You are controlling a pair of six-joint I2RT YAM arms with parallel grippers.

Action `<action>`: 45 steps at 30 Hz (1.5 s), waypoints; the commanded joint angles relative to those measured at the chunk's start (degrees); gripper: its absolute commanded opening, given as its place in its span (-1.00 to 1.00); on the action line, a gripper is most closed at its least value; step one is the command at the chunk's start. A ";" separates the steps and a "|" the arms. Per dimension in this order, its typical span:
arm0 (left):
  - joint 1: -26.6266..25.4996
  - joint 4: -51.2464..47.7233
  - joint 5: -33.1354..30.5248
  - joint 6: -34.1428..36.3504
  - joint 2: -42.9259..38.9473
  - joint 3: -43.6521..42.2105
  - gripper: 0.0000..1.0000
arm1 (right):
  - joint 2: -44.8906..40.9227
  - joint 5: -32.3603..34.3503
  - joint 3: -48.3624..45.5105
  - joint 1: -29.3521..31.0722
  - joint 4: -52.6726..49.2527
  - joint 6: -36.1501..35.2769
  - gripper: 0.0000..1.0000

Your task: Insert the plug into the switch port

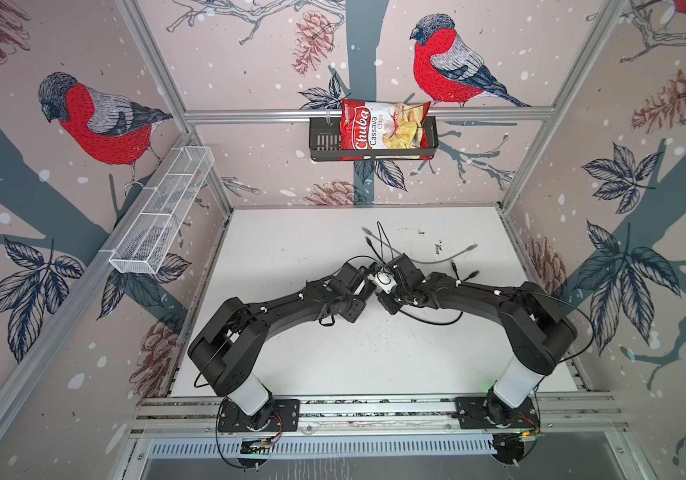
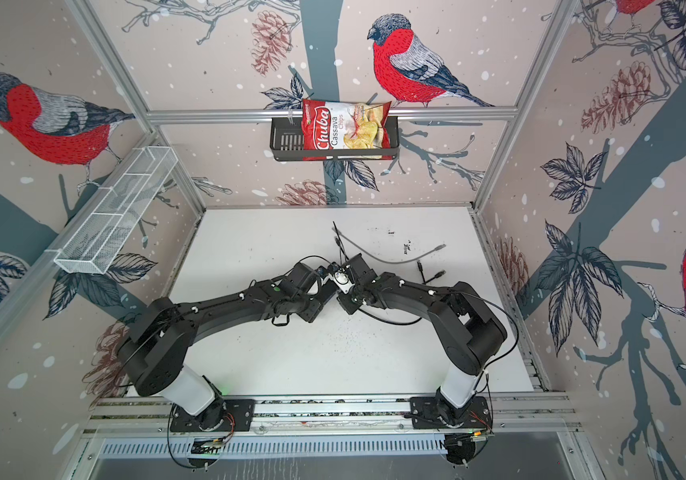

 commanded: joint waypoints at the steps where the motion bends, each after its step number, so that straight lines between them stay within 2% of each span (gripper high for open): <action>1: -0.65 3.85 5.82 1.52 -0.08 0.87 -0.68 | -0.04 -3.28 0.51 0.99 4.42 -2.00 -1.00; 7: -0.87 4.14 6.74 1.34 0.72 0.51 -0.69 | -0.72 -5.74 0.38 0.61 5.95 -1.29 -1.00; 22: -0.83 8.00 7.69 -1.24 3.09 -4.25 -0.62 | 0.70 -5.39 -5.97 -2.42 8.04 1.47 -1.00; 26: -0.87 6.93 7.81 -1.71 3.92 -3.55 -0.46 | 0.69 -5.30 -6.16 -2.69 8.33 1.45 -1.00; 32: -0.87 6.10 7.70 -2.78 4.71 -3.17 -0.01 | 1.10 -5.39 -6.15 -3.21 8.52 1.37 -1.00; 41: -0.87 6.00 8.70 -3.05 3.63 -2.93 0.51 | 0.83 -4.86 -6.31 -3.47 8.05 1.36 -1.00; 43: -0.87 6.14 9.06 -2.98 3.17 -2.87 0.71 | 0.65 -4.91 -6.53 -3.69 8.06 1.47 -1.00; 45: -0.83 6.46 9.47 -2.79 2.61 -2.93 0.83 | 0.51 -4.86 -6.71 -3.88 8.15 1.47 -1.00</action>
